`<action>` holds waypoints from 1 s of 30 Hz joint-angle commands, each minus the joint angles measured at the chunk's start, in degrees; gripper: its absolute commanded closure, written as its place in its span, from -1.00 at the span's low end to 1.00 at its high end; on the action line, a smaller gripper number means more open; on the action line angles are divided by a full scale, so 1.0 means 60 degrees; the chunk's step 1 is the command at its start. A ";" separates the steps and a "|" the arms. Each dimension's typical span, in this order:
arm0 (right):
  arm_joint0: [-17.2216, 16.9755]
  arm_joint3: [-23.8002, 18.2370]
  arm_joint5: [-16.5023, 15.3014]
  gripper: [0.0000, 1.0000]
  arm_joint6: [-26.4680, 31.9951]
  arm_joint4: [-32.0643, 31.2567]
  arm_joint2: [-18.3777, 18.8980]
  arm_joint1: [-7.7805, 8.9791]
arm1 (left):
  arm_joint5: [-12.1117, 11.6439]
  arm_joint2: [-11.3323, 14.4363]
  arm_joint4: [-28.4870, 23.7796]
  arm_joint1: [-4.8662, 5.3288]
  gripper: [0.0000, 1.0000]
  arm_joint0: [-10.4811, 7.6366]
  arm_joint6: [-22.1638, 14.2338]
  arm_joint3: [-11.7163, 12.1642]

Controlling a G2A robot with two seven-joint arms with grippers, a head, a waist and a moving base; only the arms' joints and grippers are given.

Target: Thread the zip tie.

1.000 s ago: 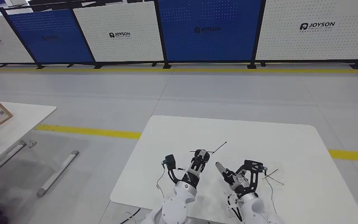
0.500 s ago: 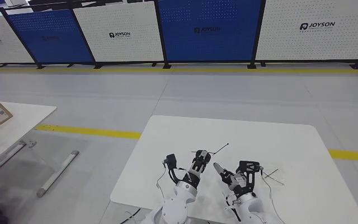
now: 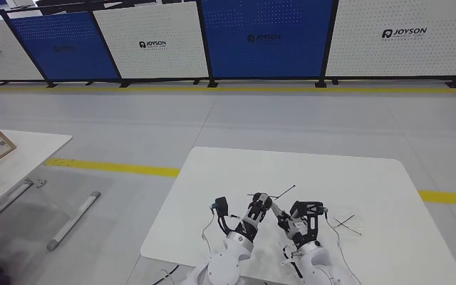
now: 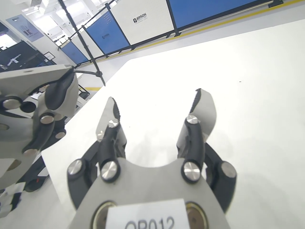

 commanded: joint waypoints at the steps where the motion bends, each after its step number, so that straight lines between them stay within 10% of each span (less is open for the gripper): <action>1: 0.0010 0.0024 -0.0078 0.26 -0.0028 -0.0009 -0.0010 -0.0003 | -0.0002 -0.0013 0.0000 0.0003 1.00 0.0015 -0.0022 -0.0020; 30: -0.0136 -0.0123 -0.0577 0.40 -0.0391 -0.0311 -0.0022 -0.0013 | -0.0110 0.0096 0.0328 0.0016 1.00 -0.0014 -0.0332 0.0241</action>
